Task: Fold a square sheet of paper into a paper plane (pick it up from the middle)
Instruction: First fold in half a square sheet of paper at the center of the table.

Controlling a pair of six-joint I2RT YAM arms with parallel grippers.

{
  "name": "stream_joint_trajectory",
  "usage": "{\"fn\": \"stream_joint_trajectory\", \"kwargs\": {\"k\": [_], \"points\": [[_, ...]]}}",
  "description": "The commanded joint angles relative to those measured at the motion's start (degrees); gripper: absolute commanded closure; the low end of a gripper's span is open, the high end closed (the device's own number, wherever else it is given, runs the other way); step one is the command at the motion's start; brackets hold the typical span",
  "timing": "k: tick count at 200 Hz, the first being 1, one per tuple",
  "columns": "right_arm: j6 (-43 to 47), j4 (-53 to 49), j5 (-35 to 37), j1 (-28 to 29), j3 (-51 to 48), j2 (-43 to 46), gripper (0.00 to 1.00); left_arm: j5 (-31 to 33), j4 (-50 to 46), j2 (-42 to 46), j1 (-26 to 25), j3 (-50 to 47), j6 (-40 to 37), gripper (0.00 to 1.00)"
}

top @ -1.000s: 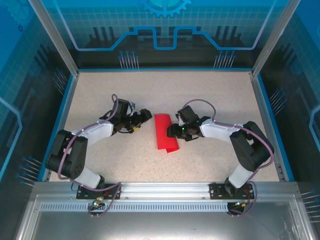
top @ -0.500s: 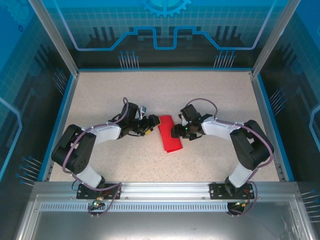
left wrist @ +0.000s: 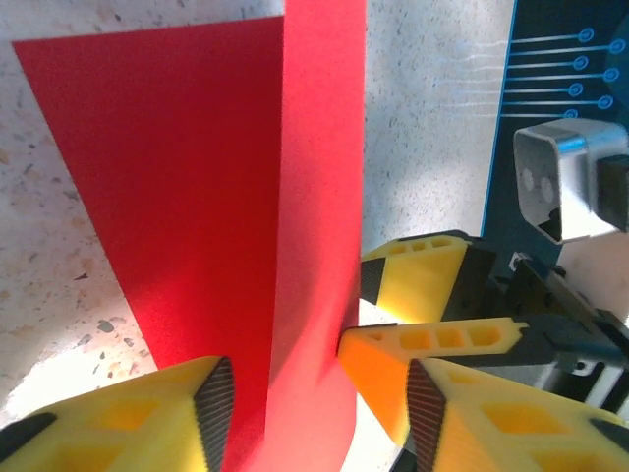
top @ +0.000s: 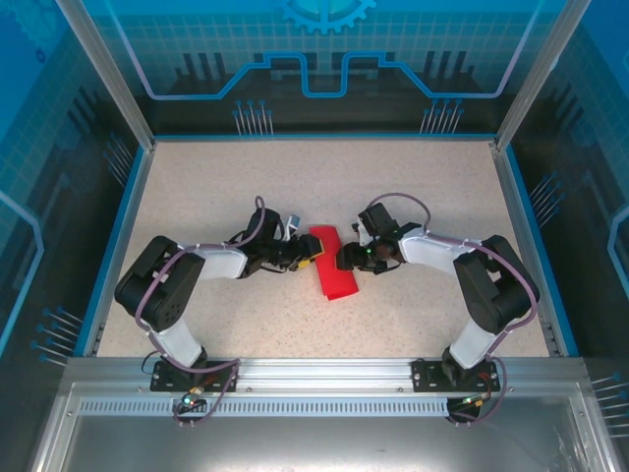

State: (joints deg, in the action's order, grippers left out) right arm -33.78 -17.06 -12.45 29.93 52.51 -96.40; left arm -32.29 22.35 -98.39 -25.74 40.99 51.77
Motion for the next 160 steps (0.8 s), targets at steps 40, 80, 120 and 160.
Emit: {"fn": "stream_joint_trajectory", "kwargs": {"k": [40,80,120,160], "points": [[0.35,0.28,-3.77,-1.56,0.31,1.07,0.35,-4.75,6.98,-2.00,-0.64,-0.14,2.57,0.69],[-0.30,-0.02,-3.90,-2.82,-0.03,4.57,0.35,-5.33,9.42,-0.66,-1.01,-0.68,4.32,0.93],[-3.36,4.97,-8.55,-7.17,-4.49,9.77,0.32,-3.89,8.44,-0.92,-4.28,2.12,4.59,0.99],[-3.36,3.97,-9.61,-9.28,-4.91,9.43,0.31,-3.74,7.14,-4.31,-5.84,4.88,4.02,0.99]]}}
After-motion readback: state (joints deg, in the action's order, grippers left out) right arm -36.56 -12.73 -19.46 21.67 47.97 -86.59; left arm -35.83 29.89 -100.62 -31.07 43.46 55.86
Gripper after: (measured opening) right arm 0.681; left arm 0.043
